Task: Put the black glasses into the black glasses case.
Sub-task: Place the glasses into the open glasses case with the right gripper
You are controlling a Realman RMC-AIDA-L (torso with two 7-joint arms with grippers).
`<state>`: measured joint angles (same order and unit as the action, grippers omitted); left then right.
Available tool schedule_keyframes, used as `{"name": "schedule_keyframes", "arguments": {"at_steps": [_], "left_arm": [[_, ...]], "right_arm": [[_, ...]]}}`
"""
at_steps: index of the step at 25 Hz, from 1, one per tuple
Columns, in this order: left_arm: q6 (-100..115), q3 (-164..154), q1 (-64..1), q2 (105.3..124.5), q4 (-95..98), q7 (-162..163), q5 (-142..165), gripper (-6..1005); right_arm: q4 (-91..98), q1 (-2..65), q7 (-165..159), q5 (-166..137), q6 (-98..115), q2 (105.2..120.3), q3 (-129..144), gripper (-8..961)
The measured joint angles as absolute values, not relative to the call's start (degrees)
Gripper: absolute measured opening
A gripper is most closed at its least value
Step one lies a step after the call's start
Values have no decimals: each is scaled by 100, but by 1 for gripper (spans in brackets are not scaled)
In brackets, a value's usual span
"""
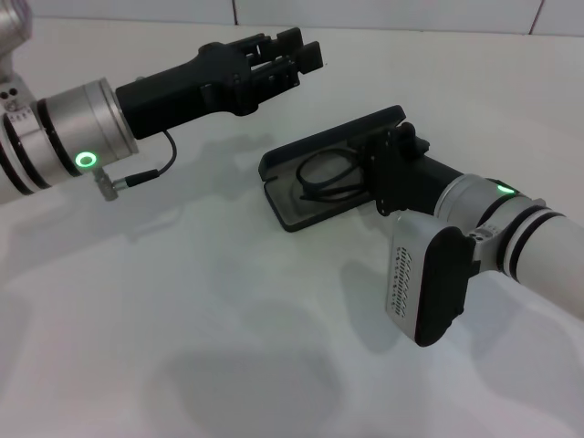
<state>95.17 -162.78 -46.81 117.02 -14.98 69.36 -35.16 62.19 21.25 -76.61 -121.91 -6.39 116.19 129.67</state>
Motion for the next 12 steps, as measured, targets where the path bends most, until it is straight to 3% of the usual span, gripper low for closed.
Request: {"name": "schedule_keyframes", "arguments": {"at_steps": [7,12], "left_arm": [[9517,-16277,-4659,11729,-1503,6921,-3542,462],[9501,-16278,-4657,11740,-1503,6893,-3547,462]], "right_arm": [[6084,2138,-7664,-12136,-639,11618,12970,133],[6189,2073,-7703,-12020,-543,11619,12976,196]]}}
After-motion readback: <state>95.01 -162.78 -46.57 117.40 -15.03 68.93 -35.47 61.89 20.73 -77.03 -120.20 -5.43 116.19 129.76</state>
